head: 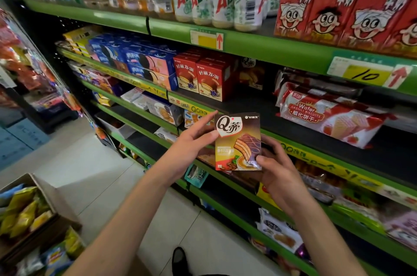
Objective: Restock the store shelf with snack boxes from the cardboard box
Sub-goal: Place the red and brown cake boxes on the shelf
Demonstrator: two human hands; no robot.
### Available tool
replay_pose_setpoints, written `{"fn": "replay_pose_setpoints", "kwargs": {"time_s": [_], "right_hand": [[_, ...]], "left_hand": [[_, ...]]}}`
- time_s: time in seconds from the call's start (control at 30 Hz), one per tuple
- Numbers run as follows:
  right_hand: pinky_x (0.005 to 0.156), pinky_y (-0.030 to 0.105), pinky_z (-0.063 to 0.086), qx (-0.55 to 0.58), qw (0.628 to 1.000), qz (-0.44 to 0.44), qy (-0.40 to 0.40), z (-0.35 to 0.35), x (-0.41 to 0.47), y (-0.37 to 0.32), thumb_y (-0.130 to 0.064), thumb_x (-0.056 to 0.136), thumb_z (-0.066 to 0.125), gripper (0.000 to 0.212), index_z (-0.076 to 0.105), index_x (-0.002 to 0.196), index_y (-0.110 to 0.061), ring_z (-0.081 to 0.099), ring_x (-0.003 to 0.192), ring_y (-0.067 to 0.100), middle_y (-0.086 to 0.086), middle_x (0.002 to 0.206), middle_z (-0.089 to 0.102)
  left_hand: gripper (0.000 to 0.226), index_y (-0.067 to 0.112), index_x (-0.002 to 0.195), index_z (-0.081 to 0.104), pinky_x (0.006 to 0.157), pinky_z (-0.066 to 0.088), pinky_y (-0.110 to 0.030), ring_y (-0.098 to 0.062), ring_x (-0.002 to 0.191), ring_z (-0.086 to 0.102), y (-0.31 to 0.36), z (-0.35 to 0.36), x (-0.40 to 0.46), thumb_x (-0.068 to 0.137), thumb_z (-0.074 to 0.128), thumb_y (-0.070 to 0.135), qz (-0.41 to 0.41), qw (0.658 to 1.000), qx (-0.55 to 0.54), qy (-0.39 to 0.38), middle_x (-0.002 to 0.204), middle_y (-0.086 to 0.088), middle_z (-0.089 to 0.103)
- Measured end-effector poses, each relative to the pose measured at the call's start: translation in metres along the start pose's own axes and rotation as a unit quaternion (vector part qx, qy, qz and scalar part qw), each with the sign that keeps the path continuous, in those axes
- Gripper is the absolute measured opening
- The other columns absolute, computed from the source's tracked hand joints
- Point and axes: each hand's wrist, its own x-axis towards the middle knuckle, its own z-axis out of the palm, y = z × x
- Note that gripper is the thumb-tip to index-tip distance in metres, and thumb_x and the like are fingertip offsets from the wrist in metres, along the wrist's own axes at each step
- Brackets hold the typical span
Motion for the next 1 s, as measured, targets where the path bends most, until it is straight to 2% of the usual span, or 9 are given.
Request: {"fn": "replay_pose_setpoints", "kwargs": {"time_s": [0.13,0.47,0.73,1.0], "right_hand": [[0.084,0.039,0.057,0.004,1.0,-0.001,0.002,0.002,0.002,0.0,-0.039,0.066,0.088,0.067,0.059,0.126,-0.034,0.066,0.112,0.032,0.01,0.122,0.067],[0.08,0.035,0.058,0.012,1.0,-0.006,0.002,0.007,0.01,-0.001,-0.024,0.074,0.078,0.051,0.063,0.121,-0.035,0.067,0.109,0.031,0.01,0.12,0.068],[0.081,0.035,0.057,0.017,1.0,-0.012,0.003,0.01,0.012,0.001,-0.027,0.071,0.08,0.052,0.064,0.119,-0.036,0.068,0.108,0.03,0.008,0.119,0.069],[0.083,0.04,0.057,0.023,1.0,-0.011,-0.002,0.012,0.011,0.002,-0.037,0.066,0.088,0.065,0.061,0.124,-0.033,0.067,0.11,0.032,0.011,0.121,0.068]], "left_hand": [[0.046,0.058,0.126,0.055,0.081,0.057,-0.03,-0.019,0.112,0.067,0.0,-0.002,0.003,0.086,0.068,0.041,-0.008,1.0,0.002,0.011,0.123,0.008,0.067],[0.044,0.056,0.126,0.056,0.08,0.057,-0.028,-0.018,0.11,0.067,0.006,-0.008,0.006,0.086,0.068,0.04,0.001,1.0,0.0,0.01,0.121,0.007,0.068],[0.049,0.054,0.13,0.053,0.08,0.056,-0.027,-0.018,0.112,0.066,0.007,-0.011,0.007,0.085,0.068,0.043,0.002,1.0,0.003,0.004,0.126,0.005,0.066],[0.039,0.059,0.124,0.055,0.079,0.056,-0.025,-0.016,0.11,0.067,0.005,-0.011,0.006,0.092,0.063,0.037,0.003,1.0,0.009,0.001,0.119,0.01,0.068]]}}
